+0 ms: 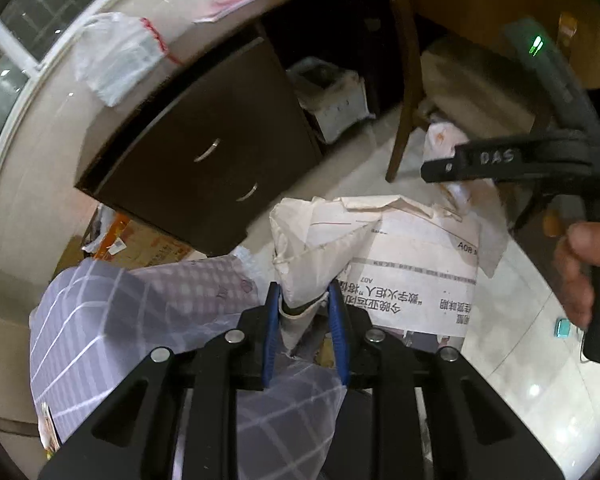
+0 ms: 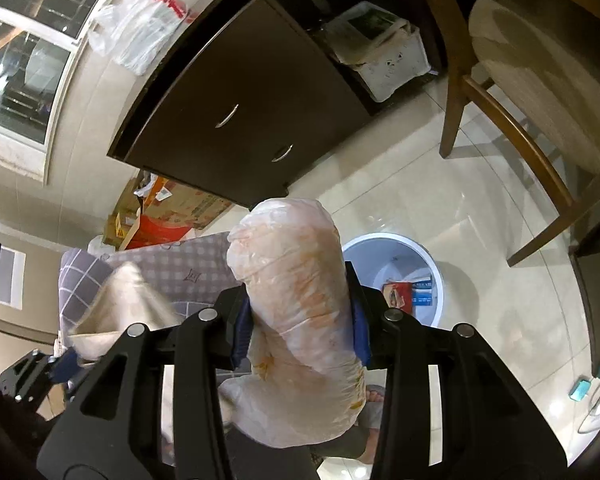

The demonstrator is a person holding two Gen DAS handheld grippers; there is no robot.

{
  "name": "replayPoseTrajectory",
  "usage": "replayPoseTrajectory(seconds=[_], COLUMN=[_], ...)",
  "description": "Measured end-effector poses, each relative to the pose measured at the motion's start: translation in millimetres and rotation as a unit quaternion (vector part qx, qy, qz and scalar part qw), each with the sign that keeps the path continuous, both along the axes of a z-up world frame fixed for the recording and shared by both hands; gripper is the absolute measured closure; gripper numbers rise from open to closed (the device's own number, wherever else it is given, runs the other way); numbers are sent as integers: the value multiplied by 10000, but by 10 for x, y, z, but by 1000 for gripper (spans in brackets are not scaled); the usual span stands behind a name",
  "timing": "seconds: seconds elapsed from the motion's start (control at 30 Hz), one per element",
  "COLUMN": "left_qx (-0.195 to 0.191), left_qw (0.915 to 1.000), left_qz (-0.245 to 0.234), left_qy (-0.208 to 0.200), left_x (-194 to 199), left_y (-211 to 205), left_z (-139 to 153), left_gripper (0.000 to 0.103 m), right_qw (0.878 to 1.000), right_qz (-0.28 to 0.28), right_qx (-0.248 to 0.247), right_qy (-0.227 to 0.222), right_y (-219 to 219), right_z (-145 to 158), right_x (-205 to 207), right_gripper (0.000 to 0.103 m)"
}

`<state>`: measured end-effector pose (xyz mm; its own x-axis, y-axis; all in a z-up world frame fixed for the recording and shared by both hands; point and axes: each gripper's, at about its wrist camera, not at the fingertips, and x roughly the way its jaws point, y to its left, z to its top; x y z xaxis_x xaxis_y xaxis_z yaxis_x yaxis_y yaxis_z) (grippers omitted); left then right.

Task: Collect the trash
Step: 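Carry the plastic bag and newspaper to the wastebasket and release both, then return to the table and grasp the red snack box with the left gripper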

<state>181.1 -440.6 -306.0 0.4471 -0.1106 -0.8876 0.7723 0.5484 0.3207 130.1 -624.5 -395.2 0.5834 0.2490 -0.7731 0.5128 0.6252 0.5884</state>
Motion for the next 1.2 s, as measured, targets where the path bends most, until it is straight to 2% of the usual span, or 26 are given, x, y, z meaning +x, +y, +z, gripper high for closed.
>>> replayPoseTrajectory(seconds=[0.13, 0.17, 0.2, 0.27, 0.37, 0.5, 0.73, 0.93, 1.0, 1.2], left_qx=[279, 307, 299, 269, 170, -101, -917, -1715, -1923, -2379], left_qw=[9992, 9988, 9984, 9983, 9982, 9983, 9920, 9793, 9748, 9624], left_qz=[53, 120, 187, 345, 386, 500, 849, 1067, 1115, 1216], left_qy=[291, 354, 431, 398, 416, 291, 152, -106, -194, -487], left_x=[127, 168, 209, 230, 248, 256, 279, 151, 104, -78], left_y=[-180, -198, -203, -208, -173, -72, 271, 748, 902, 1368], left_z=[-285, -337, -377, -402, -375, -225, 221, 733, 884, 1272], left_gripper=[74, 65, 48, 24, 22, 22, 19, 17, 13, 11], right_qw=[10000, 10000, 9999, 9996, 9990, 9988, 9983, 9981, 9975, 9931], right_qz=[76, 82, 91, 223, 240, 129, 7, -34, -56, 102], right_qx=[-18, -31, -20, 43, 11, 19, -230, -567, -697, -1116], right_qy=[9, 29, 68, 172, 377, 462, 544, 255, 98, -341], right_y=[-17, -17, -16, 6, 40, 46, 145, 361, 464, 819], right_z=[-63, -97, -143, -242, -368, -420, -261, 215, 443, 1081], right_x=[87, 113, 140, 196, 234, 170, 32, -77, -104, -104], right_gripper=[59, 56, 46, 40, 20, 9, 6, 6, 6, 6])
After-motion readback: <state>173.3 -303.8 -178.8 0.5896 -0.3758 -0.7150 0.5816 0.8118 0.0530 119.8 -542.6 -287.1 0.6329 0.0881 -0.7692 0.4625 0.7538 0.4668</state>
